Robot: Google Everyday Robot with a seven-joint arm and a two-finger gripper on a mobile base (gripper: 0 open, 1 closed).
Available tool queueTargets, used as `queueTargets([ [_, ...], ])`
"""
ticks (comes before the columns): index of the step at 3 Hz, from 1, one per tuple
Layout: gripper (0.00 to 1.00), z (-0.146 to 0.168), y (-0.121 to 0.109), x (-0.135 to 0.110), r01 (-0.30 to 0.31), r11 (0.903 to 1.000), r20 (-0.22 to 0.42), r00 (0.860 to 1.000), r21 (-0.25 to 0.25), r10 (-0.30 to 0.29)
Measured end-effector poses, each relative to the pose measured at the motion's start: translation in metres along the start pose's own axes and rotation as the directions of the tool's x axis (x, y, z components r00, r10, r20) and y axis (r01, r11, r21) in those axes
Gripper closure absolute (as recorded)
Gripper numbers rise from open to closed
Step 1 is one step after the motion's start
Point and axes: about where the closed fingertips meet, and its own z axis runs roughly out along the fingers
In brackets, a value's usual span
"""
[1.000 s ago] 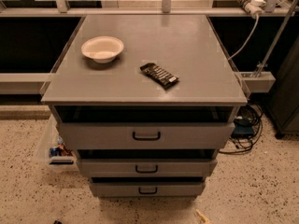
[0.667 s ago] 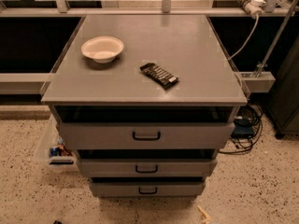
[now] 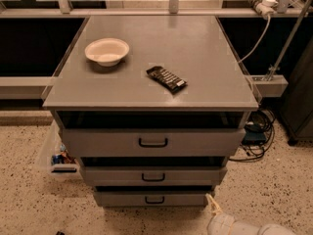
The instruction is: Open bottom drawer
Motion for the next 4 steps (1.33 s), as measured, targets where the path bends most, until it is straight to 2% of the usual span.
queueTargets([
  [1,0.18,0.0,0.0001,0.0,0.0,1.0,0.0,1.0,0.0,0.0],
  [3,0.64,0.0001,0.0001,0.0,0.0,1.0,0.0,1.0,0.0,0.0],
  [4,0.88,0.0038,-0.0024,-0.0008,0.008,0.9992,0.011,1.0,0.038,-0.009],
])
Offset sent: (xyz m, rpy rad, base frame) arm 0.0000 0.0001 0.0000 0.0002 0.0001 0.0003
